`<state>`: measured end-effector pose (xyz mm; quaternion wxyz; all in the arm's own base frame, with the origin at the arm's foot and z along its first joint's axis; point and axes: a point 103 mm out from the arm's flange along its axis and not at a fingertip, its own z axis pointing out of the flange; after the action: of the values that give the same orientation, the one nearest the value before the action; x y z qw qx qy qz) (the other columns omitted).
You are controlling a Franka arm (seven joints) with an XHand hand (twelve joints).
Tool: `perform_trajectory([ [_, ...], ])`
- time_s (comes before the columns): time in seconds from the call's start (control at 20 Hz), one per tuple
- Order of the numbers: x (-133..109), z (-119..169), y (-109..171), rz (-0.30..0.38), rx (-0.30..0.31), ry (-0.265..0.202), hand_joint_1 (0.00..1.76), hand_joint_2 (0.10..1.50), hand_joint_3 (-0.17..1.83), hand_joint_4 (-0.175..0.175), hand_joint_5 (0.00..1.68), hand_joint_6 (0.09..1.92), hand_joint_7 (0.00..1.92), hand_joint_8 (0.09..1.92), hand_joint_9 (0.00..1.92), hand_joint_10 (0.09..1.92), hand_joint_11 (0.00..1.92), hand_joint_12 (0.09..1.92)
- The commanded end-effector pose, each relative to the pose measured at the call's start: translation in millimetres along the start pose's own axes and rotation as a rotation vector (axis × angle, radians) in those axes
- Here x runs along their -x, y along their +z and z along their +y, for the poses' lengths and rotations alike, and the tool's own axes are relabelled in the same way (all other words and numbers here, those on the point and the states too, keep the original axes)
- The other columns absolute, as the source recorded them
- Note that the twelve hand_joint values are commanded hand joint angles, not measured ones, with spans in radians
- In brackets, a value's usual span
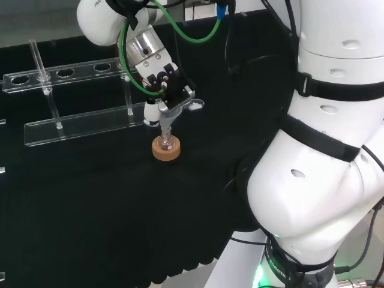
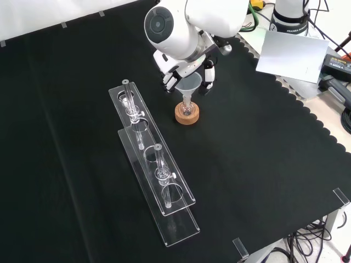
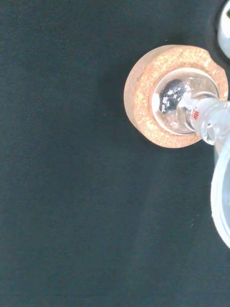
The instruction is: Place the funnel on the round-bottom flask.
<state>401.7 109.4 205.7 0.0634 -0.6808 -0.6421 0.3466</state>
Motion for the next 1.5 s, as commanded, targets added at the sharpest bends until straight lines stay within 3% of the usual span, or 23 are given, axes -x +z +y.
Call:
perform_trajectory([
  [0.05,-1.9,1.0,0.9,-0.006,-0.03,0.013,0.78,0.69,0.64,-0.043,0.47,0.56,0.54,0.74,0.86,0.45,0.64,1.23],
  [0.35,-8.6,1.4,0.3,-0.001,-0.062,0.026,0.76,0.69,0.63,-0.043,0.4,0.4,0.37,0.75,0.68,0.56,0.54,1.28],
  [0.75,-5.3,-1.3,1.1,0.018,-0.04,0.02,0.71,0.66,0.6,-0.04,0.36,0.18,0.12,0.7,0.42,0.68,0.39,1.37],
  [0.95,-2.9,-11.0,-2.3,0.046,0.04,0.011,0.56,0.62,0.48,-0.037,0.26,0.09,0.01,0.56,0.19,0.8,0.25,1.48],
  [1.1,-0.9,-21.8,-9.3,0.062,0.139,0.001,0.45,0.62,0.33,-0.035,0.19,0.09,0.0,0.36,0.05,0.88,0.2,1.54],
  [1.25,6.5,-32.8,-20.7,0.081,0.24,-0.002,0.39,0.63,0.24,-0.035,0.17,0.09,0.0,0.27,0.01,0.89,0.18,1.56],
  [1.5,26.6,-44.9,-35.1,0.11,0.32,-0.024,0.42,0.7,0.18,-0.041,0.2,0.09,0.02,0.61,0.26,0.78,0.18,1.52],
])
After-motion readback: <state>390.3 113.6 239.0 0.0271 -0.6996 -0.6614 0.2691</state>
